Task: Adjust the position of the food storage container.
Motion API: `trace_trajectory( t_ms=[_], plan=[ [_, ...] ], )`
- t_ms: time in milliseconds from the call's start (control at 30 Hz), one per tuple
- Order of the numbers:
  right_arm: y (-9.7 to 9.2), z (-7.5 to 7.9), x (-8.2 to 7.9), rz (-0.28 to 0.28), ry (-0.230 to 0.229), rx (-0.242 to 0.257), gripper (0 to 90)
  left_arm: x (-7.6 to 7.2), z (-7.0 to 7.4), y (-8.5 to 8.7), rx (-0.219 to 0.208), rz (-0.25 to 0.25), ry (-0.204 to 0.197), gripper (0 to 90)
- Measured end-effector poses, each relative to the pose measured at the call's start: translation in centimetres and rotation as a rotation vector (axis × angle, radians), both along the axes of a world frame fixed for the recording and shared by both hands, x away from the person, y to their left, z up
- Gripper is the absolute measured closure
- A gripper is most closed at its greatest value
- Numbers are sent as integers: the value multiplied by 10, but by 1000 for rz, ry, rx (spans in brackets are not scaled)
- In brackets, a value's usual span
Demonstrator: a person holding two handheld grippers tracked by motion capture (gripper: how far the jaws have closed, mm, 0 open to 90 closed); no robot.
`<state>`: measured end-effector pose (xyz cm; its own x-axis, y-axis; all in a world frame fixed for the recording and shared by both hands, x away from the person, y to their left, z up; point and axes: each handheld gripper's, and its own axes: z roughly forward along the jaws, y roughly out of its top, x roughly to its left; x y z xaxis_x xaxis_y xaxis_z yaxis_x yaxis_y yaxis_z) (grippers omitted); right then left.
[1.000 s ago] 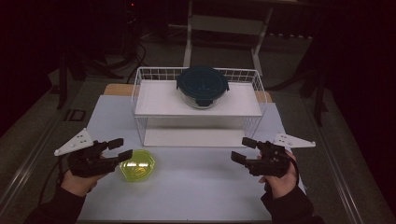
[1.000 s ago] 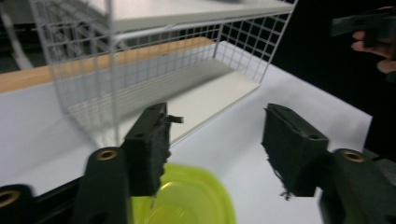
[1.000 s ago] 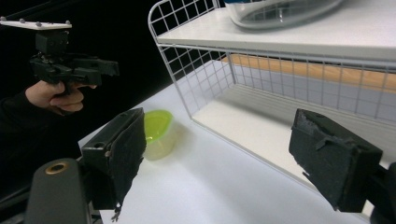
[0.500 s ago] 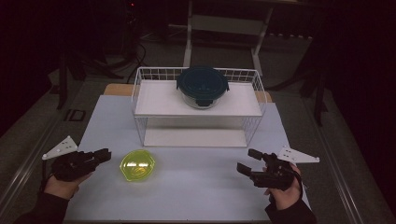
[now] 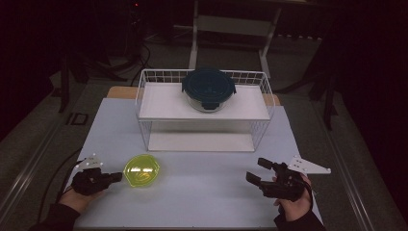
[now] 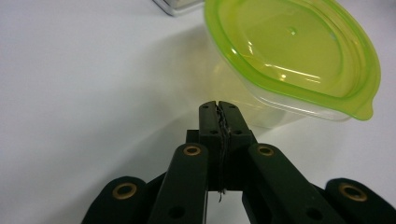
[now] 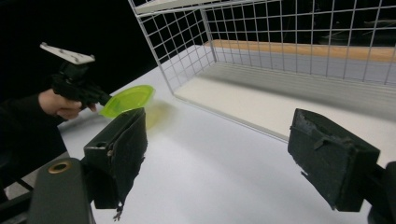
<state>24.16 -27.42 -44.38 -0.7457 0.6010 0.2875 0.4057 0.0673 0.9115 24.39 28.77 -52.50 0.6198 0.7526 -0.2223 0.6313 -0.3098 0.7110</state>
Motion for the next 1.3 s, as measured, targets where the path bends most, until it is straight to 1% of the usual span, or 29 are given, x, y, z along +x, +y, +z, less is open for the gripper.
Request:
trace_trajectory(
  t_ms=[33, 100, 167, 233, 300, 333, 367, 400, 567, 600, 667, 733, 767, 833, 867, 933, 1033, 1067, 1100, 1167, 1300],
  plan=[
    [0, 0, 0, 0, 2, 3, 192, 0, -1, -2, 7, -7, -2, 884],
    [-1, 0, 0, -7, -2, 0, 192, 2, -4, -6, 6, -18, 12, 884],
    [-3, 0, 1, -11, 0, 11, 193, 4, -4, -10, 16, -18, 8, 884],
    [-3, 0, 1, -17, 0, 6, 193, 6, -4, -12, 6, -16, 5, 886],
    [-4, -1, 1, -15, 0, 3, 193, 9, -4, -15, 21, -11, 1, 886],
    [-3, -1, 1, -17, -2, -5, 193, 11, -4, -16, 19, -14, 2, 887],
    [-3, -2, 1, -18, -1, -3, 193, 13, -4, -17, 15, -15, 3, 887],
    [-3, -2, 2, -17, 2, 1, 193, 14, -4, -18, 19, -17, 2, 887],
    [-3, -4, 2, -18, 1, -8, 193, 22, -3, -29, 5, -36, 3, 887],
    [-3, -4, 2, -18, 1, -8, 193, 24, -3, -32, 13, -38, -1, 887],
    [-3, -3, 2, -16, -1, -6, 193, 26, -3, -37, 18, -28, 13, 887],
    [-3, -3, 1, -16, -3, -6, 193, 27, -3, -40, 13, -36, 16, 886],
    [-3, -3, 1, -15, -1, -5, 193, 27, -3, -40, 19, -39, 15, 887],
    [-3, -3, 0, -17, -4, -11, 192, 25, -3, -38, 4, -40, 24, 886],
    [-3, -3, 0, -18, -5, -11, 193, 24, -3, -37, 6, -32, 21, 887],
    [-4, -4, 0, -19, -8, -11, 192, 22, -3, -36, -14, -23, 25, 887],
    [-4, -4, 1, -21, -6, -8, 193, 22, -3, -37, -18, -23, 25, 886],
    [-4, -4, 1, -22, -3, -9, 193, 23, -4, -38, -27, -22, 24, 886],
    [-3, -5, 1, -23, -5, -13, 193, 25, -3, -39, -22, -22, 24, 886],
    [-3, -6, 1, -25, -6, -17, 193, 27, -3, -40, -31, -16, 31, 886],
    [-4, -6, 1, -29, -6, -15, 192, 31, -4, -45, -31, -24, 30, 886]
  ],
)
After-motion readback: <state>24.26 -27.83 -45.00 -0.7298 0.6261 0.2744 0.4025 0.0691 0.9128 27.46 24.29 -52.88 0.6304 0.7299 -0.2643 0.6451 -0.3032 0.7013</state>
